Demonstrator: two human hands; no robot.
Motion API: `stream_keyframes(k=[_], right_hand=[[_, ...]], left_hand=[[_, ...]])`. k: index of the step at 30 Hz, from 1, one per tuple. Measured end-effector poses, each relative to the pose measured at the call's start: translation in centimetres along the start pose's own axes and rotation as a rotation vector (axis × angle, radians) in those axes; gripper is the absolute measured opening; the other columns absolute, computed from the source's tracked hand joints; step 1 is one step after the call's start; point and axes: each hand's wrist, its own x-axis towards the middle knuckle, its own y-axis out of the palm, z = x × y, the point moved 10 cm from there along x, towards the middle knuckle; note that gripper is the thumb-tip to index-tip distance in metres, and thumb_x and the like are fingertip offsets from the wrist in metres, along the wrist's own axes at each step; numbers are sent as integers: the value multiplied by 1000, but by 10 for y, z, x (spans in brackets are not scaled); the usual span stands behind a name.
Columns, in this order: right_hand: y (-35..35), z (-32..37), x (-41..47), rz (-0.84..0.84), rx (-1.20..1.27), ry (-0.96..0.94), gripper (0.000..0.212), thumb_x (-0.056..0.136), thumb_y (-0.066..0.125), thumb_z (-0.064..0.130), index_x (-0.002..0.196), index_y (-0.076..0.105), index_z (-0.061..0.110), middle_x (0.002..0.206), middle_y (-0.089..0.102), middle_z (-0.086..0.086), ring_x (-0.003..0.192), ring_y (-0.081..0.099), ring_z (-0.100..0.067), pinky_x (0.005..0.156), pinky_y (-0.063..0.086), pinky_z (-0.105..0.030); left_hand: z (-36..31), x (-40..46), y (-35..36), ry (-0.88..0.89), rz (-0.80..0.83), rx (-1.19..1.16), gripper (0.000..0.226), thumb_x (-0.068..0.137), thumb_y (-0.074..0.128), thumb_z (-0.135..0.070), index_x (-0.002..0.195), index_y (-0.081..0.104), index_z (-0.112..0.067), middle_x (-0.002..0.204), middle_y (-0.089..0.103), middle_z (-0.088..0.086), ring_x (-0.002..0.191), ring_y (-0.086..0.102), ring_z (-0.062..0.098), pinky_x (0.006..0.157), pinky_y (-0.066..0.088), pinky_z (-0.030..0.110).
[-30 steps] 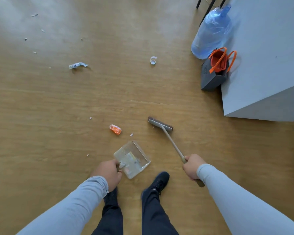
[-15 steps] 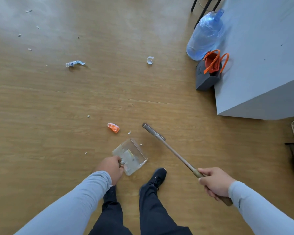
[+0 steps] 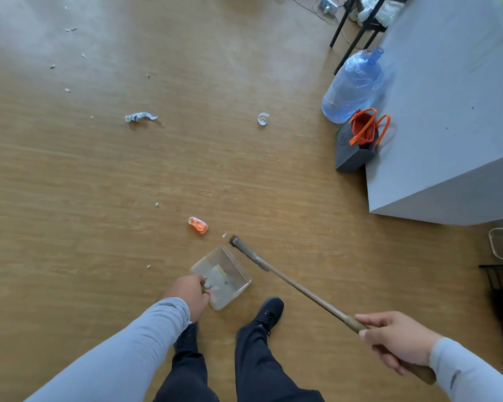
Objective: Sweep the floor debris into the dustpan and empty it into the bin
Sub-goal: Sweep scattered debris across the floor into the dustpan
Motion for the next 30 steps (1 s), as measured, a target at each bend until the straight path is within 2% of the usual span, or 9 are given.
stream_keyframes(k=[2, 6, 11, 15, 18, 20, 21, 24, 30], right_hand=[[0, 12, 10, -55, 19, -17, 57, 97, 58, 11, 151, 42, 18, 60, 53, -15, 41, 41, -19, 40, 39, -27], [1, 51, 44, -144, -34, -67, 58, 93, 57, 11, 150, 44, 20, 59, 56, -15, 44, 44, -21, 43, 42, -28], [18, 110, 89, -162, -108, -89, 57, 92, 53, 12, 147, 47, 25, 61, 58, -13, 50, 46, -23, 44, 42, -26], [56, 141, 108, -182, -406, -76, 46, 92, 47, 5, 134, 58, 22, 77, 60, -9, 62, 51, -26, 50, 44, -27], [70, 141, 92, -112, -634, -54, 37, 90, 52, 5, 124, 63, 15, 78, 63, -6, 56, 55, -20, 51, 48, -27], [51, 132, 71, -10, -565, -37, 35, 91, 53, 9, 122, 59, 23, 62, 60, -8, 42, 48, -19, 48, 46, -26], [33, 127, 59, 18, -492, -30, 39, 92, 55, 12, 128, 55, 26, 58, 58, -10, 37, 44, -19, 46, 44, -25], [-8, 109, 29, 38, -378, -26, 49, 96, 58, 17, 144, 49, 23, 58, 57, -11, 36, 41, -17, 46, 41, -26], [31, 110, 52, -38, -399, -71, 58, 95, 54, 16, 151, 41, 24, 57, 59, -10, 39, 46, -18, 44, 45, -24]], left_hand=[[5, -2, -1, -13, -8, -3, 35, 94, 53, -31, 128, 60, -24, 111, 70, -3, 89, 67, 16, 83, 58, 34], [20, -7, -5, -59, -48, -14, 34, 95, 53, -30, 127, 60, -23, 106, 70, -2, 81, 66, 16, 70, 53, 28], [43, -1, -13, -141, -111, -66, 33, 95, 53, -32, 126, 61, -24, 109, 70, -3, 87, 67, 19, 74, 53, 28], [48, 8, -16, -155, -126, -67, 35, 95, 54, -33, 129, 60, -25, 112, 69, -3, 87, 65, 18, 73, 52, 28], [57, 6, -16, -170, -127, -72, 33, 96, 54, -34, 127, 60, -24, 103, 68, -2, 82, 64, 19, 67, 47, 27], [65, 3, -15, -174, -121, -80, 32, 95, 54, -34, 125, 60, -25, 97, 68, -3, 80, 65, 20, 65, 47, 27], [68, 2, -14, -173, -119, -82, 31, 95, 54, -35, 124, 61, -26, 94, 68, -3, 78, 65, 19, 64, 47, 27], [68, 0, -13, -159, -114, -72, 31, 95, 53, -34, 123, 61, -26, 90, 67, -4, 73, 64, 17, 61, 49, 28], [66, -2, -12, -146, -116, -59, 30, 95, 51, -34, 122, 60, -27, 96, 70, -2, 78, 65, 19, 66, 52, 29]])
